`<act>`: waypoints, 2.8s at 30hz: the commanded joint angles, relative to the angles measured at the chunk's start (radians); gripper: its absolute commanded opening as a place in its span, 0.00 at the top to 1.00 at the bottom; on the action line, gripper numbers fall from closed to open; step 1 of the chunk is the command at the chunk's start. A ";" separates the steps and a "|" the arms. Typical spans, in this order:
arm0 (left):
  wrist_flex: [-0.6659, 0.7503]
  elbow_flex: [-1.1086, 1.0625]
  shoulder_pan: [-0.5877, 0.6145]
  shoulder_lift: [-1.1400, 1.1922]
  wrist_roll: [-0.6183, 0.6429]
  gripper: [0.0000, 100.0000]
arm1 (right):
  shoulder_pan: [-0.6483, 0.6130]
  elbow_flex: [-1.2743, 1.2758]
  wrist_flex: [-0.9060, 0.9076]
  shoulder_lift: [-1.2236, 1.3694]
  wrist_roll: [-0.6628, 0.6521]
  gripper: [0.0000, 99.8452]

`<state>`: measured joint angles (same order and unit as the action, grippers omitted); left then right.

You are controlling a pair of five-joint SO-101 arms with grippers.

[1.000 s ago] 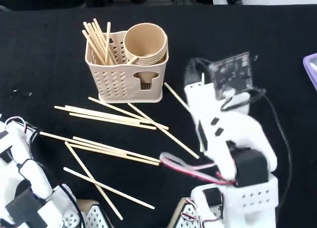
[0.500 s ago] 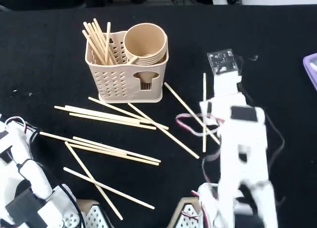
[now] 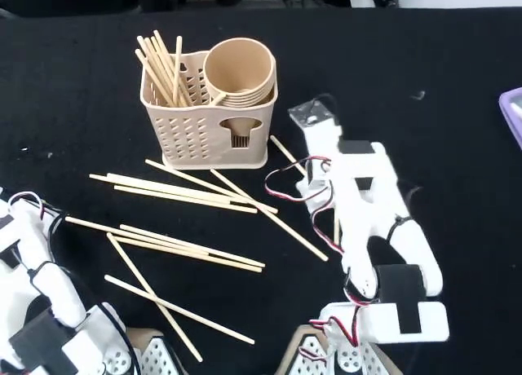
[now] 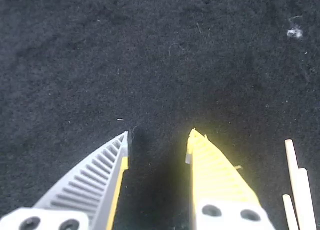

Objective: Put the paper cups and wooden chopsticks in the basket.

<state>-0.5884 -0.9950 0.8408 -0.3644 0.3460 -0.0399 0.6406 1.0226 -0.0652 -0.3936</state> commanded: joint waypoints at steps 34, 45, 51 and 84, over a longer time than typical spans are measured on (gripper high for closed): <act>0.017 0.027 -0.007 -0.015 -0.006 0.81 | 0.153 0.208 -0.215 -0.308 -0.101 0.99; 0.017 0.027 -0.007 -0.015 -0.006 0.81 | 0.081 0.177 -0.215 -0.803 0.086 0.99; 0.017 0.027 -0.007 -0.015 -0.006 0.81 | -0.066 0.108 -0.222 -1.021 0.199 0.99; 0.015 0.024 -0.005 -0.017 -0.006 0.81 | -0.571 -0.229 -1.123 -0.308 0.423 0.99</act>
<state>-0.5884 -0.9950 0.8408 -0.3644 0.3460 -0.6414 0.5071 -0.0667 -0.4273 0.0207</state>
